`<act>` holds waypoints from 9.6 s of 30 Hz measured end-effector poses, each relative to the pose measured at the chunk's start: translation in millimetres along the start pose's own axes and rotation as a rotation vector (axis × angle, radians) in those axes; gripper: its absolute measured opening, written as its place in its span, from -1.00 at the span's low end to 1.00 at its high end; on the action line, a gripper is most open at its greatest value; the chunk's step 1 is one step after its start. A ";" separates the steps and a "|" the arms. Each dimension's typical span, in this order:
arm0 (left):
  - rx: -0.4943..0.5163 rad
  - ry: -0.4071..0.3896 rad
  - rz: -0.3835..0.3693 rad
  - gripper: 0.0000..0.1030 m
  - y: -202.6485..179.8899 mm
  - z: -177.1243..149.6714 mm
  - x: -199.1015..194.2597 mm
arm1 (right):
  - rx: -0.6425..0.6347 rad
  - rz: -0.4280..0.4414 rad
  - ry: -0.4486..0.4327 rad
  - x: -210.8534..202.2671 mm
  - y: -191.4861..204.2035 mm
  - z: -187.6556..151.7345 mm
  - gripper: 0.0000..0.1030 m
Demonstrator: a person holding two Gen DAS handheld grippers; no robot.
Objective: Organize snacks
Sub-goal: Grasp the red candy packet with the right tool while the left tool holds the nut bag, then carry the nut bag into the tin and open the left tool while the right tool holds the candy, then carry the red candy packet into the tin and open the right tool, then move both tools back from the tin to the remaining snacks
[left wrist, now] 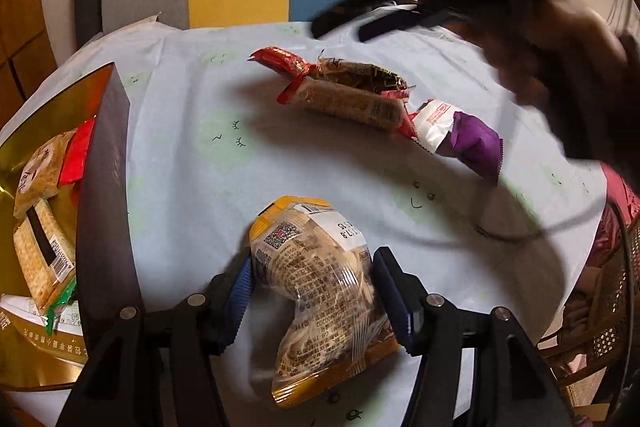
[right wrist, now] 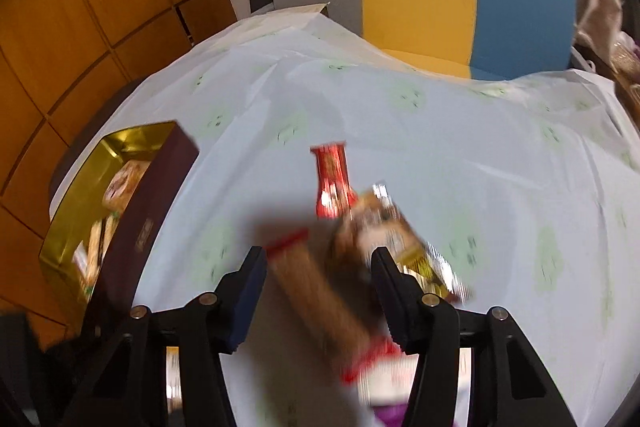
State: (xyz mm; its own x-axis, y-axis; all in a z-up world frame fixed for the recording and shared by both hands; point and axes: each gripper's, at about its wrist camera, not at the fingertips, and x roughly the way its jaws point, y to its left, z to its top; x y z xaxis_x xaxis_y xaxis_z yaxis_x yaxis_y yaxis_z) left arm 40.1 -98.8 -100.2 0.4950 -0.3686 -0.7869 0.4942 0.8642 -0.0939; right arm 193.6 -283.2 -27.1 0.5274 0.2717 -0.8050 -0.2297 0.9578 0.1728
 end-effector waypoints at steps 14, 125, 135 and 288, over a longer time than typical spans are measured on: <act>0.015 -0.034 -0.025 0.21 5.0 0.8 3.8 | -0.068 -0.104 0.152 116.6 8.5 75.1 -0.57; -0.501 -0.066 0.288 0.20 178.8 1.5 -94.4 | 0.005 -0.130 0.015 -9.8 46.4 -161.3 -0.52; -0.522 -0.087 0.385 0.20 176.4 -31.3 -118.0 | 0.017 -0.139 0.008 -11.9 46.9 -163.3 -0.52; -0.222 0.057 -0.084 0.20 17.2 93.6 -25.7 | 0.207 -0.218 -0.039 -42.5 9.1 -180.2 0.34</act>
State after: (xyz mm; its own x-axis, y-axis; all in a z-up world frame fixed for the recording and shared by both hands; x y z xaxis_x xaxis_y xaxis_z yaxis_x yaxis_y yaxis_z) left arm 102.8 -106.5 -24.5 0.4145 -0.4277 -0.8033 0.3593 0.8879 -0.2873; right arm 21.6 -303.0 -93.5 0.5782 0.0574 -0.8139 0.0615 0.9916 0.1137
